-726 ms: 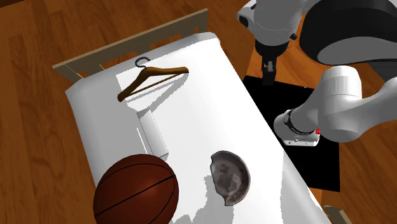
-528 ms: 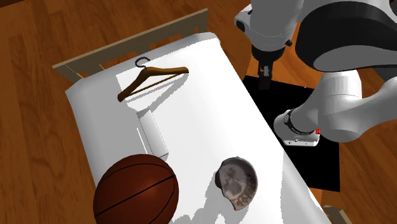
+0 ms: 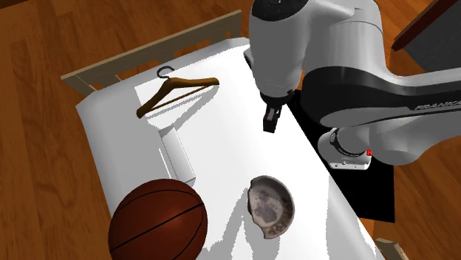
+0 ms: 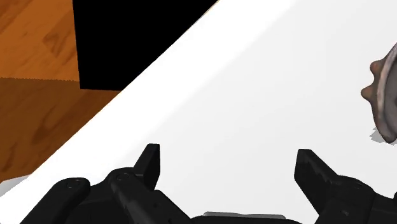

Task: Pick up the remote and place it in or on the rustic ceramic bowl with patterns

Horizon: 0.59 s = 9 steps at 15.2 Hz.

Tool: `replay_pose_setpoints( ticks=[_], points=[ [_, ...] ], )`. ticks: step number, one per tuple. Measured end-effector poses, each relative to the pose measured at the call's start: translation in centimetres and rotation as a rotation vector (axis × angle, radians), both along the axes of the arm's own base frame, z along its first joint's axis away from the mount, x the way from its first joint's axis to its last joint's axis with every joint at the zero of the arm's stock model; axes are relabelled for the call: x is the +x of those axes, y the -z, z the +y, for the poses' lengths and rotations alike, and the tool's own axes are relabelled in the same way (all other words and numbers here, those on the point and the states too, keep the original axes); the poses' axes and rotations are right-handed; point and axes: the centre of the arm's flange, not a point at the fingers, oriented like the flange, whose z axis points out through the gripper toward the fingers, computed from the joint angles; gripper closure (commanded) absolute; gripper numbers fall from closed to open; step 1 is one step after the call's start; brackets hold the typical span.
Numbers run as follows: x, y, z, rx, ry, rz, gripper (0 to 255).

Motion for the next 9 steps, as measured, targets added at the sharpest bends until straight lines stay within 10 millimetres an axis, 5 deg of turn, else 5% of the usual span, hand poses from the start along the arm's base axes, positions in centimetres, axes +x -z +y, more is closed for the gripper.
replay_pose_setpoints(
  ticks=[9],
  points=[
    [6.7,4.6,6.5,-0.003,0.206,-0.066,0]
  ],
)
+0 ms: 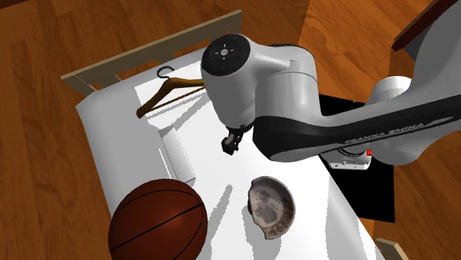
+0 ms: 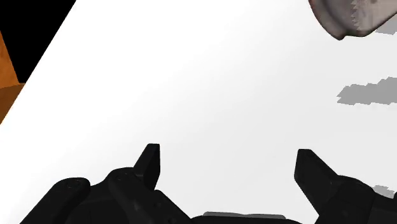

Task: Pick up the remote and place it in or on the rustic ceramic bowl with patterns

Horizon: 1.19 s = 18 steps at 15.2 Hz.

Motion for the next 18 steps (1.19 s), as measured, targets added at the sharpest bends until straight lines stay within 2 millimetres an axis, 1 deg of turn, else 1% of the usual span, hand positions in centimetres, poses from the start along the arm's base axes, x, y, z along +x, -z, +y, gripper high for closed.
replay_pose_setpoints(
  ticks=[1,2,4,6,7,9,11,17,18],
  points=[
    [1.0,0.3,0.6,0.000,0.023,-0.008,0],
    [2.2,1.2,1.3,-0.001,0.045,-0.015,0],
    [4.0,1.9,2.7,-0.001,0.090,-0.030,0],
    [5.8,2.7,3.6,-0.001,0.137,-0.045,0],
    [6.7,3.4,4.0,-0.002,0.160,-0.052,0],
    [8.9,4.1,5.0,-0.002,0.205,-0.068,0],
    [11.4,5.4,5.8,-0.001,0.251,-0.083,0],
    [17.6,7.1,7.9,-0.002,0.383,-0.125,0],
    [17.9,7.6,8.0,-0.002,0.393,-0.128,0]
  ],
)
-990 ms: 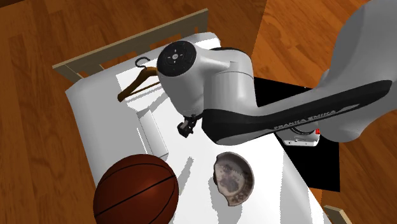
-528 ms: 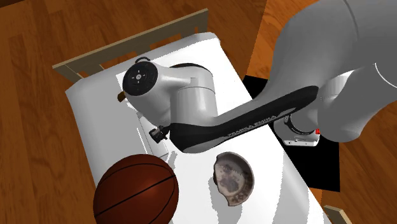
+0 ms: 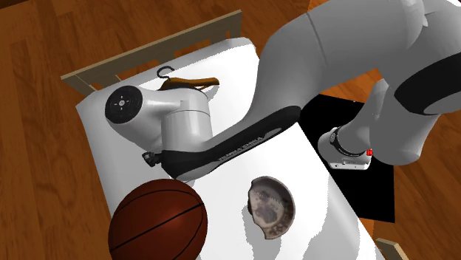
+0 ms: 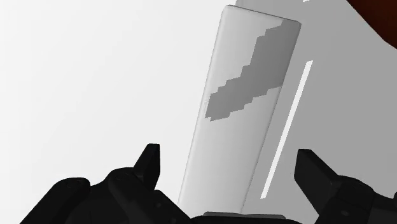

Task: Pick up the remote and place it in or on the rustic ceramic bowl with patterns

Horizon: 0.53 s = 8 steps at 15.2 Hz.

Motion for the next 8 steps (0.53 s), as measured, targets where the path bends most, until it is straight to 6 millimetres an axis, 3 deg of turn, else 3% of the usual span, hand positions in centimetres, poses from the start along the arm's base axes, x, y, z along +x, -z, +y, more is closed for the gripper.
replay_pose_setpoints(
  ticks=[8],
  points=[
    [0.5,3.8,0.2,0.000,0.010,-0.003,0]
  ],
)
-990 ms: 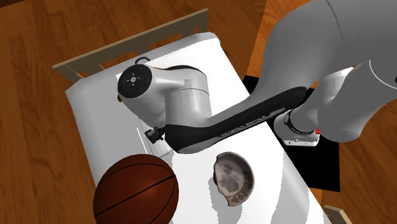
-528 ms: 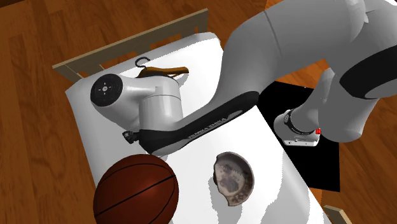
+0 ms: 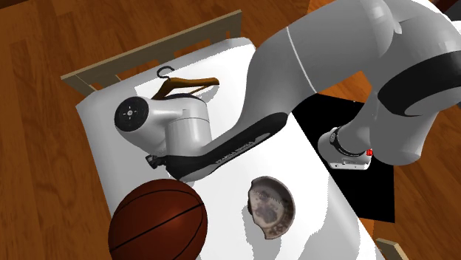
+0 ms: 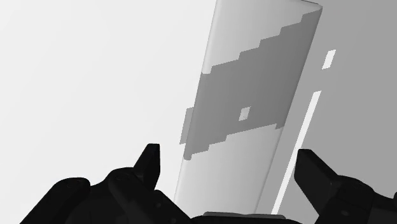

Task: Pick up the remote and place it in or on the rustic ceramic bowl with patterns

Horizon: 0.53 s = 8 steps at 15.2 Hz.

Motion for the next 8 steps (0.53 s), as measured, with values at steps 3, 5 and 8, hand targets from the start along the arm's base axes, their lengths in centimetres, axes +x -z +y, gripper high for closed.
replay_pose_setpoints(
  ticks=[3,5,8],
  points=[
    [-0.01,0.18,-0.01,0.000,0.000,0.000,0],
    [-0.02,0.19,-0.01,0.000,0.000,0.000,0],
    [-0.01,0.17,-0.01,0.000,0.000,-0.001,255]
  ],
)
